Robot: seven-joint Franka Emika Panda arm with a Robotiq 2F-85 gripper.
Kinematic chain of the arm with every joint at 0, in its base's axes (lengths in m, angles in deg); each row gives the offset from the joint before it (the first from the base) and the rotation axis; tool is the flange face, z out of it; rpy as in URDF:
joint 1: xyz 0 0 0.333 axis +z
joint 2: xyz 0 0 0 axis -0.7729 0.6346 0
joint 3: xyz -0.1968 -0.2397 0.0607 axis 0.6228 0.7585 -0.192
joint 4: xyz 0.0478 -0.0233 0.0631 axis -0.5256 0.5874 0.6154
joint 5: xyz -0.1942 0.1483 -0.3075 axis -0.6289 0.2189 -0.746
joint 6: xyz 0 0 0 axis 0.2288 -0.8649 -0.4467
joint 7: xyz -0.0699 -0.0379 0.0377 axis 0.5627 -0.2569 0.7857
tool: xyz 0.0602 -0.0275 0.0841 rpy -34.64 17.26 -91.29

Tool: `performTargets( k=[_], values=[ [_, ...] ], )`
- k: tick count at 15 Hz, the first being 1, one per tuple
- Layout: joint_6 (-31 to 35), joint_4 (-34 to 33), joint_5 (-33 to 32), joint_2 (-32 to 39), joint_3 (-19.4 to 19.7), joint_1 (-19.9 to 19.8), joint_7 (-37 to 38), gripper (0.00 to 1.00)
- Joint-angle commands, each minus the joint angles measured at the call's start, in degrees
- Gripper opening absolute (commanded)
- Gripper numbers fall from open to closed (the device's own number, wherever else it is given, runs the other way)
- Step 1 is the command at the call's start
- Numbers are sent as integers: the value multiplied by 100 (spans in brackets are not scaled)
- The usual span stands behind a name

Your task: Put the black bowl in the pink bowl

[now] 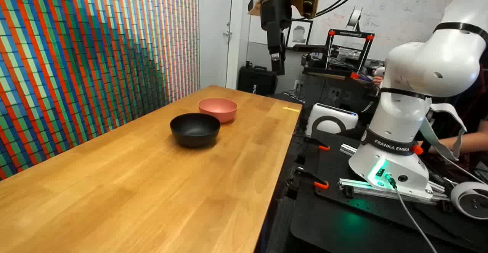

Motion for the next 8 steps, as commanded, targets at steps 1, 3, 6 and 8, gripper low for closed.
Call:
performTargets(
  k=[1,3,6,8],
  values=[
    [-29,-19,33,-2,-104,-118,-34,100],
    [-29,-24,33,-9,-104,-118,-34,100],
    [90,-31,-26,36,-132,-122,-42,100],
    [641,-154,-143,284,-227,-168,28,100]
  ],
)
